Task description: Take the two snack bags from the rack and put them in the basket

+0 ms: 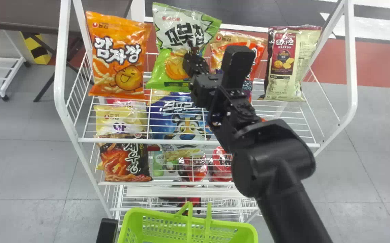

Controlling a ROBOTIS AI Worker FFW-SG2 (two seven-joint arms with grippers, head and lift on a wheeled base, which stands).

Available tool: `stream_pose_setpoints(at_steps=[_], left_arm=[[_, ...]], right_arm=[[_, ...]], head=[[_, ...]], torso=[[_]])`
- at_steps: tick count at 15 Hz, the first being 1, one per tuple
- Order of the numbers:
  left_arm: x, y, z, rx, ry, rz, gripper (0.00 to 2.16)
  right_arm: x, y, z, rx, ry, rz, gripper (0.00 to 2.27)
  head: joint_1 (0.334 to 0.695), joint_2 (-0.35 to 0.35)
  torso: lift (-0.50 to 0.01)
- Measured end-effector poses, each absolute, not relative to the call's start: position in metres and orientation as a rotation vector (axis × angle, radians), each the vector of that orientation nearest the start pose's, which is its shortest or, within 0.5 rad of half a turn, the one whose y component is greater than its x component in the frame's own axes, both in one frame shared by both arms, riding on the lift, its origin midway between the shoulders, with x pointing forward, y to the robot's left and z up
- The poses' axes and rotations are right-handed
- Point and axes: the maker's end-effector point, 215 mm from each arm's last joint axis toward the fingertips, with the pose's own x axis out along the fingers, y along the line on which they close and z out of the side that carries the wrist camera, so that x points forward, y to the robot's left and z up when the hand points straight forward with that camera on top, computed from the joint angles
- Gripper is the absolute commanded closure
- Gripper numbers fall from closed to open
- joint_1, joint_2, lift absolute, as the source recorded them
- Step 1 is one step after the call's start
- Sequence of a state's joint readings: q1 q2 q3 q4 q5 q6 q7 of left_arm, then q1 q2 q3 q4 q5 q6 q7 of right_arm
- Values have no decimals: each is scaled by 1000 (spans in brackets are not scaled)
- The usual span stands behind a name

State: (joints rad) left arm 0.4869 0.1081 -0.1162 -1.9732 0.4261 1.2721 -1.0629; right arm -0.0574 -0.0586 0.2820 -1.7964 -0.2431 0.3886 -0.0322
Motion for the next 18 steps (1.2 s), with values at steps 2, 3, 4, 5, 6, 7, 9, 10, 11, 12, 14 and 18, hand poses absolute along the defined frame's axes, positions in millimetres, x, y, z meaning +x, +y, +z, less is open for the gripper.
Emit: stream_pose_setpoints(at_steps=[2, 3, 4, 5, 6, 7, 9, 10, 11, 12, 14, 18], left_arm=[[155, -27, -452, -972, 1136, -1222, 2138], [158, -27, -451, -967, 1129, -1220, 2138], [161, -27, -451, -961, 1125, -1216, 2138], [164, -27, -451, -956, 1122, -1213, 2138], [167, -27, -451, -954, 1116, -1211, 2138], [170, -26, -450, -955, 1107, -1206, 2138], [178, -23, -448, -955, 1091, -1198, 2138], [181, -21, -447, -960, 1083, -1191, 2142], [183, -20, -446, -965, 1078, -1183, 2142], [183, -18, -446, -967, 1075, -1174, 2142], [186, -17, -446, -963, 1065, -1167, 2142], [190, -17, -444, -943, 1047, -1158, 2142]], right_arm=[[547, -68, -309, 109, 225, 346, 2243], [525, -78, -309, 85, 264, 352, 2243], [502, -91, -311, 66, 308, 354, 2243], [481, -105, -314, 53, 349, 351, 2243], [457, -122, -319, 39, 403, 345, 2243], [433, -140, -327, 20, 468, 338, 2243], [385, -168, -348, -21, 600, 317, 2240], [360, -180, -364, -52, 688, 309, 2240], [339, -189, -379, -83, 770, 303, 2240], [314, -202, -395, -118, 867, 289, 2240], [288, -218, -403, -160, 938, 262, 2240], [271, -194, -395, -156, 938, 321, 2240]], head=[[695, -151], [695, -165], [695, -185], [695, -236], [695, -265], [695, -300], [695, -350], [695, -350], [695, -350], [695, -350], [695, -350], [695, -350]], torso=[[-11], [-11], [-11], [-11], [-11], [-11], [-11], [-11], [-11], [-11], [-11], [-11]])
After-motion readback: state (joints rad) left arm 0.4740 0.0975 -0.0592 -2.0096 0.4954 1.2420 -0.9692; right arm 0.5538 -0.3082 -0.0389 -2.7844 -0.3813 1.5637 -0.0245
